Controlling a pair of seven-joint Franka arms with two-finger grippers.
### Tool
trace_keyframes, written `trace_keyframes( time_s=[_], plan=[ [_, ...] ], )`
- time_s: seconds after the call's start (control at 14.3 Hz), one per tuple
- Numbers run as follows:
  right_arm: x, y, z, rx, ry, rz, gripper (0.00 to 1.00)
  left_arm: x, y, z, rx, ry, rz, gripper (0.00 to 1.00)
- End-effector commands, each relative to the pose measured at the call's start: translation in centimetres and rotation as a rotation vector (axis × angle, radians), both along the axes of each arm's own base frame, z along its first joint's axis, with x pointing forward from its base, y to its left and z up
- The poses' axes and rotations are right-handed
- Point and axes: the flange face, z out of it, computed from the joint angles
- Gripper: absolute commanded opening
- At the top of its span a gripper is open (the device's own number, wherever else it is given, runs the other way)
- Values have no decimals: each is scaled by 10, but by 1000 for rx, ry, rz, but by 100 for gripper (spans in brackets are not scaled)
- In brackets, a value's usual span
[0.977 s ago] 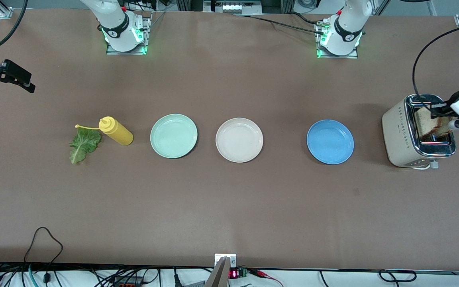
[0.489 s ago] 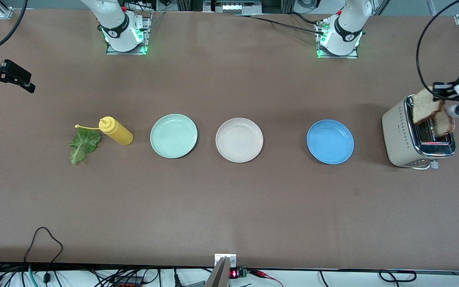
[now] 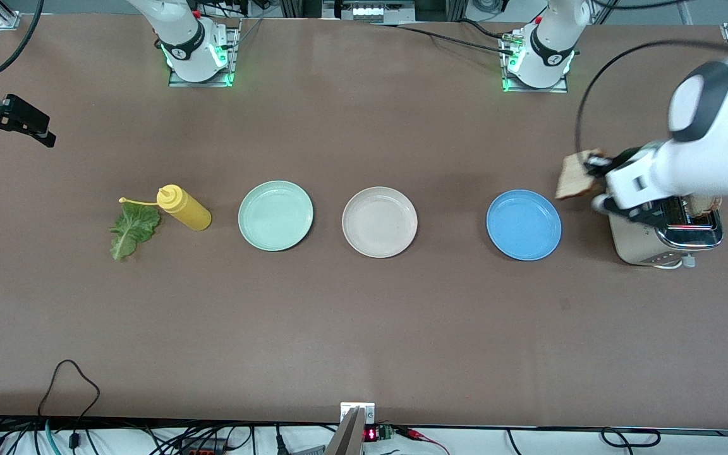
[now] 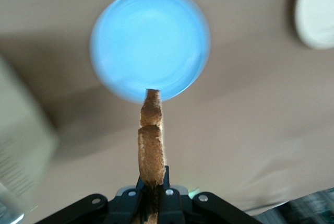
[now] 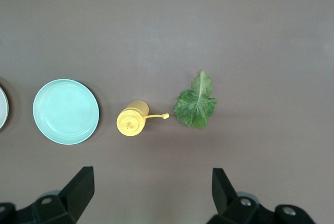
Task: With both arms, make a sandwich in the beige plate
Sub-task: 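Carry the bread slice with the left gripper onto the beige plate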
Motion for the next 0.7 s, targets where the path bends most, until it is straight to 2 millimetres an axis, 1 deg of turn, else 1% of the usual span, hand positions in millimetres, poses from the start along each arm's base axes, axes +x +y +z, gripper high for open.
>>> trace_keyframes(
  time_s=[0.0, 0.07, 0.21, 0.35, 0.49, 0.56, 0.63],
  plan=[
    [-1, -2, 5, 0, 0, 1, 100, 18, -59, -25, -149, 4, 127, 1],
    [-1, -2, 5, 0, 0, 1, 100, 20, -87, -29, -187, -8, 168, 1],
    [-1, -2, 5, 0, 0, 1, 100, 27, -121, -41, -283, -22, 243, 1],
    [-1, -2, 5, 0, 2, 1, 100, 34, -140, -63, -355, -13, 290, 1],
    [-1, -2, 5, 0, 0, 1, 100, 34, -171, -68, -470, -8, 390, 0],
    [-1, -2, 5, 0, 2, 1, 100, 34, -180, -73, -514, 7, 424, 0],
    [-1, -2, 5, 0, 0, 1, 100, 33, -187, -77, -552, 8, 415, 0]
  ],
)
